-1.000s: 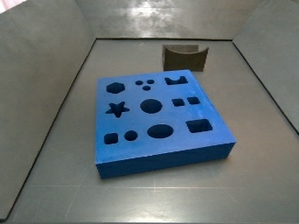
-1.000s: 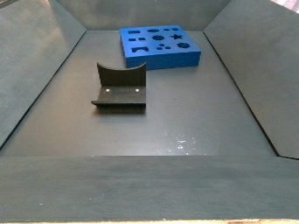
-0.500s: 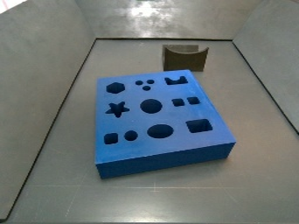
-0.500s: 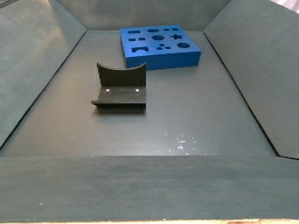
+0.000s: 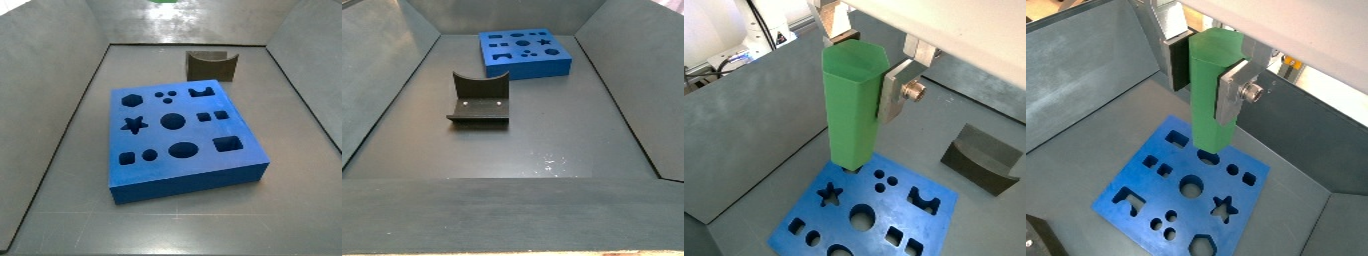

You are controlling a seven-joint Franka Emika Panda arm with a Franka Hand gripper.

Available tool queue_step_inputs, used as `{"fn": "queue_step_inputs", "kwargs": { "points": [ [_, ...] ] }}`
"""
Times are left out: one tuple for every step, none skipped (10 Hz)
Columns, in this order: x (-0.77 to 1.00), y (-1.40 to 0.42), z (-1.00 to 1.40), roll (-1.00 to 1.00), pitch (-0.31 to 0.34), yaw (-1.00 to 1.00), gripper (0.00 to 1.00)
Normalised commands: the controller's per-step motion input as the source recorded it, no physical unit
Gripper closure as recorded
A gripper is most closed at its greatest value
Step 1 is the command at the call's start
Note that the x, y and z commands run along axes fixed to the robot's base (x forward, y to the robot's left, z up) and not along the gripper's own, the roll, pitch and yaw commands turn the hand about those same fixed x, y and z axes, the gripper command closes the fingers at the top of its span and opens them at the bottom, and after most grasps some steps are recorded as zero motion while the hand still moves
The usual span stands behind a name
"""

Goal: Pick up the hexagon object. Move to above the board. Insert the hexagon object.
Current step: Insert the hexagon object.

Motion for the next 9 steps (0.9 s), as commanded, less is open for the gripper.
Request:
{"fn": "queue_step_inputs", "kwargs": {
  "points": [
    [-0.05, 0.09, -0.41, 0.0, -0.054, 1.0, 1.0],
    [-0.05, 0.09, -0.41, 0.0, -0.051, 1.0, 1.0],
    [-0.05, 0.11, -0.37, 0.0, -0.026, 1.0, 1.0],
    [0.0, 0.27, -0.25, 0.1, 0.023, 0.87, 1.0],
    [0.0, 0.0, -0.02, 0.03, 0.0, 0.0, 1.0],
    [0.35, 0.5, -0.43, 0.0, 0.071, 0.0, 1.0],
    [0.26, 0.89, -0.43, -0.13, 0.04, 0.0, 1.0],
    [0.12, 0.97, -0.35, -0.11, 0.029, 0.02, 1.0],
    [0.21, 0.25, 0.0, -0.11, 0.02, 0.18, 1.0]
  ]
}}
